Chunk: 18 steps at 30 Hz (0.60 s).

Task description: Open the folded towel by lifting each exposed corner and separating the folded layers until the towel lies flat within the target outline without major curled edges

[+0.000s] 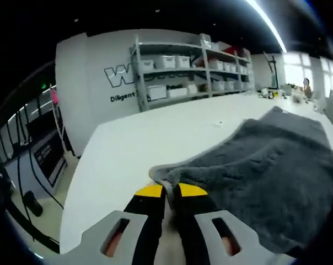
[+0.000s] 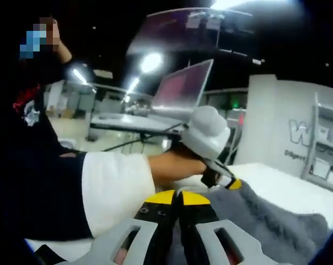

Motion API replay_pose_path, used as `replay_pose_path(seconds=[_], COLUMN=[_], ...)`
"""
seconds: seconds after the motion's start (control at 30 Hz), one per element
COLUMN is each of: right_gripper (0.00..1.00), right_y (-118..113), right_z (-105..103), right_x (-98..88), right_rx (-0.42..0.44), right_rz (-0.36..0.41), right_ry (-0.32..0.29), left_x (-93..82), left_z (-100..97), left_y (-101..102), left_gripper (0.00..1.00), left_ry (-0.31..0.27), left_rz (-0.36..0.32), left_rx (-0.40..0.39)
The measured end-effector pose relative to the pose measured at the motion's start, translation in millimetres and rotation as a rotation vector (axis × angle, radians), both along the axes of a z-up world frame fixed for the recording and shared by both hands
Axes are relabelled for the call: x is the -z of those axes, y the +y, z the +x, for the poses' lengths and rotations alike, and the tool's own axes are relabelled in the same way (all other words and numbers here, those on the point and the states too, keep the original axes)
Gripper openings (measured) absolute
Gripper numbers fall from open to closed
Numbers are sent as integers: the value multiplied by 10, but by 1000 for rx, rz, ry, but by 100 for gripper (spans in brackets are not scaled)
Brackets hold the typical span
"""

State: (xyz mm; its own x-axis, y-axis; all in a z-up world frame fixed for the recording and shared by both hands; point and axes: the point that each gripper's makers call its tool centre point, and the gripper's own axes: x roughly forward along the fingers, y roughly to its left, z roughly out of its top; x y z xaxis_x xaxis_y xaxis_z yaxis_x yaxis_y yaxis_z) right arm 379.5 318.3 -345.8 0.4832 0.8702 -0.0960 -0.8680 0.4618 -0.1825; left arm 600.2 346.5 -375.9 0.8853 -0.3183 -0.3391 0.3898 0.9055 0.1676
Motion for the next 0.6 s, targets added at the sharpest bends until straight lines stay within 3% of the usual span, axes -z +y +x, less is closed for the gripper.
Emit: replay_pose_path(seconds=[0.1,0.4,0.6], right_gripper=[0,0,0], right_y=[49,75,115], right_z=[-4,-63,-112], right_x=[-2,-77,-2], right_rx=[-18,-40,-69], right_rz=[32,69,45], right_ry=[63,64,78], left_x=[-6,-11,67], left_z=[-1,-41,-59], left_y=[6,108,186], left_gripper=[7,9,10], left_ry=[-7,8,32], left_rz=[20,61,126], left_rx=[-3,-39,-62])
